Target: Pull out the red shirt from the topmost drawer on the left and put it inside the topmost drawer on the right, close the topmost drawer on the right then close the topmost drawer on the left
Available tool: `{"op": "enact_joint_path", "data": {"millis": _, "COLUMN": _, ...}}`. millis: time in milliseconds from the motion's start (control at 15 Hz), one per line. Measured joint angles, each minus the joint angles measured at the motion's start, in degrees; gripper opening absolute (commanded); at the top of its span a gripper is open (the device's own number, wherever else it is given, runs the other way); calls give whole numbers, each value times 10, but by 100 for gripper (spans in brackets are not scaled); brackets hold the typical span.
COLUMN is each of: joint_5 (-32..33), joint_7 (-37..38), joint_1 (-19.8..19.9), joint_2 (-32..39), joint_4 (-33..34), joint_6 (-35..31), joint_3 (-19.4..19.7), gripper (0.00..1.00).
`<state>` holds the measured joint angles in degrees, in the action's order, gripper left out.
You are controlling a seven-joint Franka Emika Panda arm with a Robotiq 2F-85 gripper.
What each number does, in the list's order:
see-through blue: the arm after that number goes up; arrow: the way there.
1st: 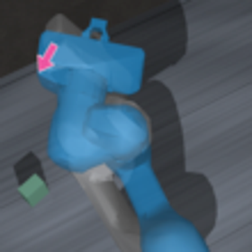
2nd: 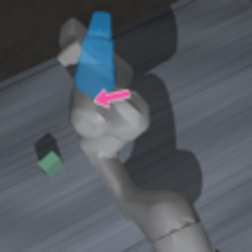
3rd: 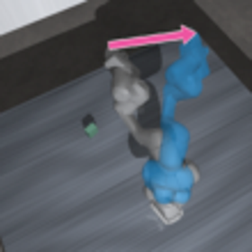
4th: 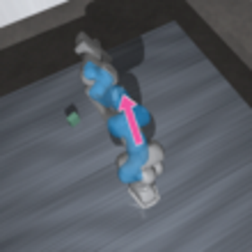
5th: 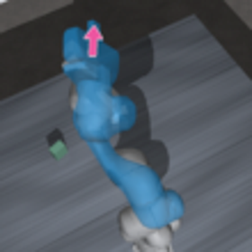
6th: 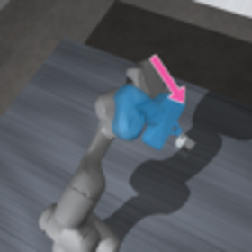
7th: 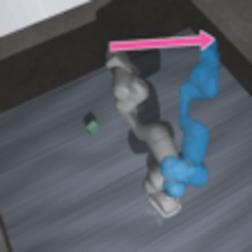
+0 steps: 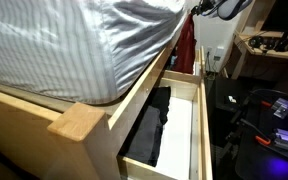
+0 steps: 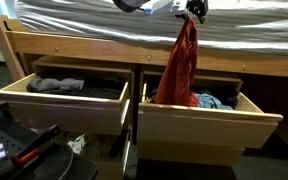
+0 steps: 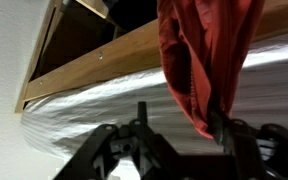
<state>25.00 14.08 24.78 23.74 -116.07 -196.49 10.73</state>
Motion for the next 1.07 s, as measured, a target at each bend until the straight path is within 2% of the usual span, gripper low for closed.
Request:
{"op": "enact_joint_path", "data": {"millis": 67, "joint_5": -30, "joint_7": -25, "joint_1": -3, "joint_2": 3, "joint_4": -1, "joint_6": 0, "joint_3": -2, "gripper": 24}}
{"op": "enact_joint_path", "data": {"millis": 133, "joint_5": -53, "joint_7": -44, "joint_1": -6, "joint_2": 5, "joint_4": -1, "joint_6": 0, "joint_3": -2, "gripper": 60}}
{"op": "enact_joint_path", "data": {"millis": 200, "joint_5": -71, "joint_7": -60, "joint_1": -8, "joint_2": 8, "joint_4": -2, "joint_6": 0, "joint_3": -2, "gripper": 64}}
{"op": "enact_joint_path", "data": {"millis": 267, "joint_5": -87, "joint_7": -72, "joint_1": -10, "joint_2": 9, "joint_4": -3, "joint_6": 0, "joint_3": -2, "gripper": 65}}
{"op": "enact_joint_path", "data": {"millis": 333, "joint_5": -99, "joint_7": -84, "joint_1": -11, "joint_2": 9, "joint_4": -4, "joint_6": 0, "joint_3": -2, "gripper": 47}}
{"op": "enact_joint_path", "data": {"millis": 400, "joint_5": -110, "joint_7": -95, "joint_1": -13, "joint_2": 9, "joint_4": -5, "joint_6": 2, "joint_3": 0, "gripper": 53}}
{"op": "enact_joint_path", "data": {"millis": 533, "joint_5": -120, "joint_7": -106, "joint_1": -16, "joint_2": 9, "joint_4": -6, "joint_6": 3, "joint_3": 5, "gripper": 70}}
{"op": "enact_joint_path", "data": {"millis": 600, "joint_5": -120, "joint_7": -106, "joint_1": -16, "joint_2": 9, "joint_4": -6, "joint_6": 3, "joint_3": 7, "gripper": 90}}
{"op": "enact_joint_path", "data": {"millis": 667, "joint_5": -127, "joint_7": -108, "joint_1": -17, "joint_2": 9, "joint_4": -6, "joint_6": 3, "joint_3": 7, "gripper": 92}}
{"op": "enact_joint_path", "data": {"millis": 733, "joint_5": -137, "joint_7": -113, "joint_1": -17, "joint_2": 9, "joint_4": -6, "joint_6": 3, "joint_3": 7, "gripper": 98}}
{"op": "enact_joint_path", "data": {"millis": 867, "joint_5": -156, "joint_7": -124, "joint_1": -22, "joint_2": 9, "joint_4": -5, "joint_6": 3, "joint_3": 14, "gripper": 100}}
{"op": "enact_joint_path", "data": {"millis": 933, "joint_5": -160, "joint_7": -126, "joint_1": -32, "joint_2": 9, "joint_4": -5, "joint_6": 3, "joint_3": 28, "gripper": 94}}
{"op": "enact_joint_path", "data": {"millis": 1000, "joint_5": -164, "joint_7": -126, "joint_1": -47, "joint_2": 9, "joint_4": -5, "joint_6": 3, "joint_3": 49, "gripper": 100}}
{"op": "enact_joint_path", "data": {"millis": 1067, "joint_5": -167, "joint_7": -127, "joint_1": -61, "joint_2": 9, "joint_4": -5, "joint_6": 3, "joint_3": 67, "gripper": 100}}
